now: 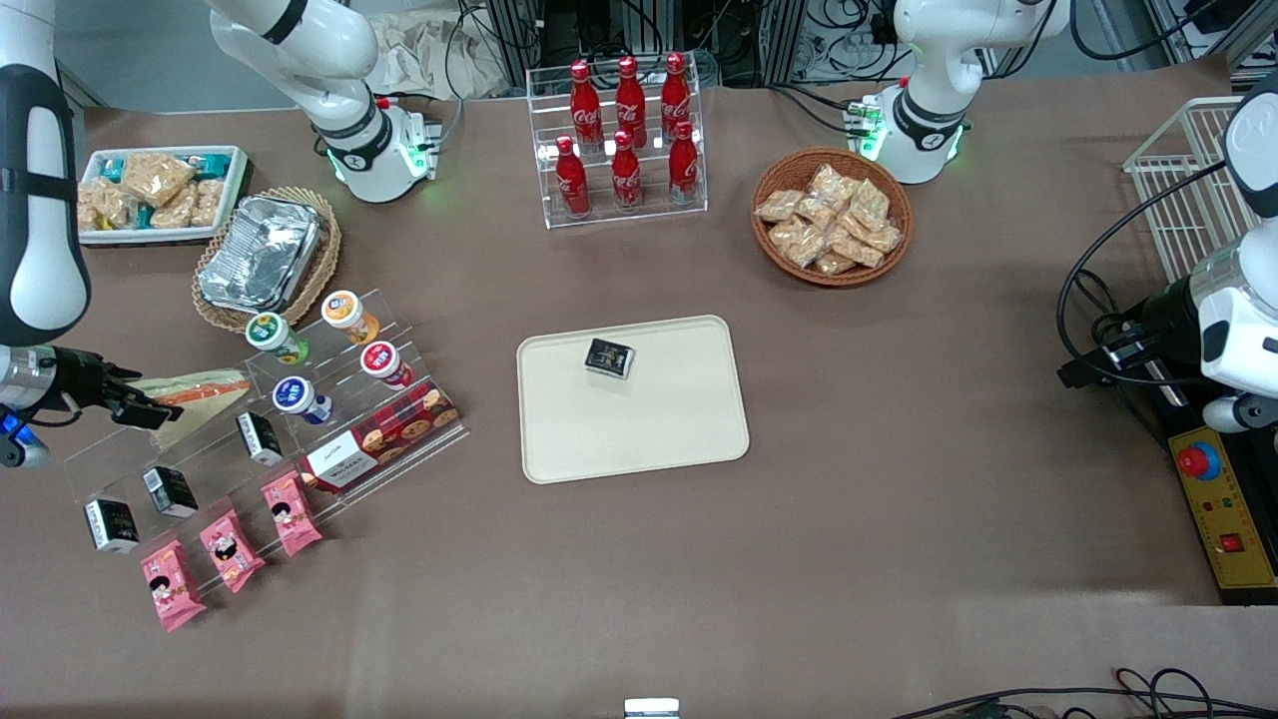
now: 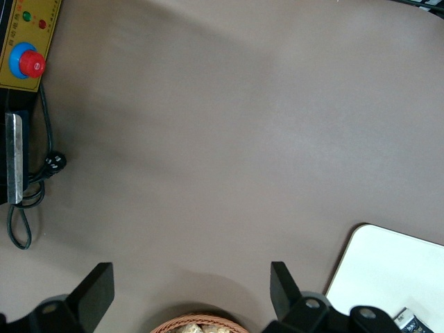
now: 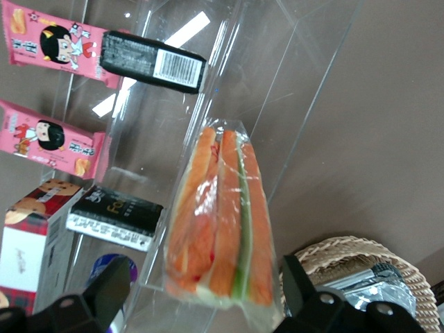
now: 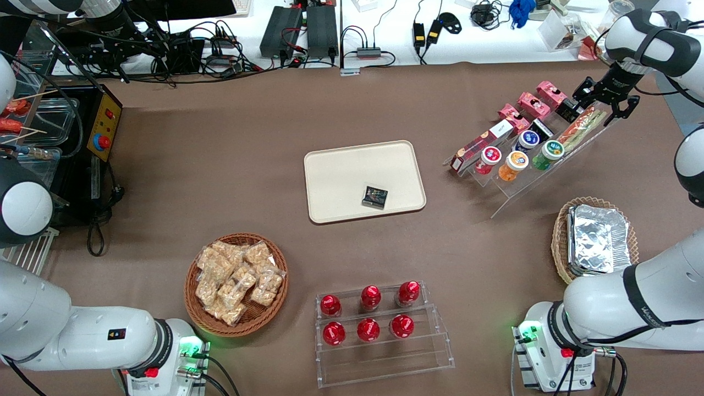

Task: Place sandwich on tray
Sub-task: 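Close the right gripper on the wrapped triangular sandwich and lift it, then carry the sandwich with the right gripper over the cream tray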

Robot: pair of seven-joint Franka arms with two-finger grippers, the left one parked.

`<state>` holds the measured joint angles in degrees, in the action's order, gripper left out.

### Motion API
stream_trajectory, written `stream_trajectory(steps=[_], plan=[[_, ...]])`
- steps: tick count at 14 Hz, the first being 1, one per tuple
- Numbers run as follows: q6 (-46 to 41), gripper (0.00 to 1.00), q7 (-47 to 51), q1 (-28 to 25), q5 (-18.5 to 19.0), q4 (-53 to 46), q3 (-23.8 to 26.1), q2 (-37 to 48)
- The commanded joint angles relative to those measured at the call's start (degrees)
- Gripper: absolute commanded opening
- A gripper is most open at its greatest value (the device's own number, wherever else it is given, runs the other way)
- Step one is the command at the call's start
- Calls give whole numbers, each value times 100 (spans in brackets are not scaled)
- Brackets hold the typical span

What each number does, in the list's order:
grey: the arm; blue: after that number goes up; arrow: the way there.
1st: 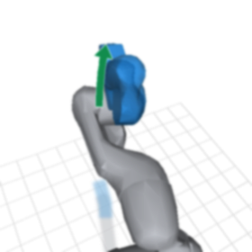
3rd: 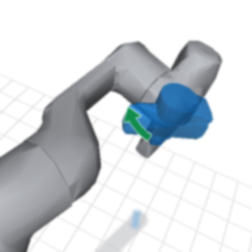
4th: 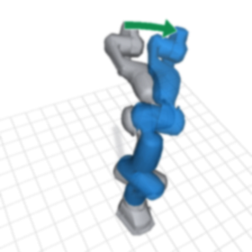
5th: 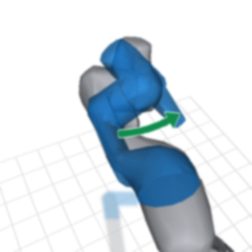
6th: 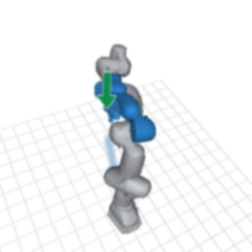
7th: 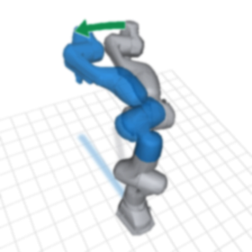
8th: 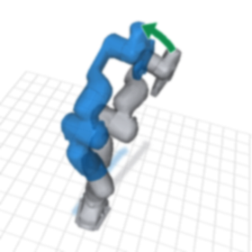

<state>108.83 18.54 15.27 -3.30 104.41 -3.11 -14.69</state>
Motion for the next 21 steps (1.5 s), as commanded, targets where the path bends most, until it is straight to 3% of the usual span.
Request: stream_trajectory(steps=[1,3,6,7,10,13,16,21], plan=[[172,95,88,-42,-57,-17,3,-78],[226,88,79,-24,-48,-26,3,-140],[200,57,36,-42,13,-61,12,-113],[182,54,18,-42,13,-69,4,-105],[77,28,-192,-42,13,-175,12,-78],[-282,25,-404,-33,31,-490,3,-61],[-950,25,-553,-77,285,-1218,30,-61],[-1855,26,-633,-691,330,-2151,65,-52]])
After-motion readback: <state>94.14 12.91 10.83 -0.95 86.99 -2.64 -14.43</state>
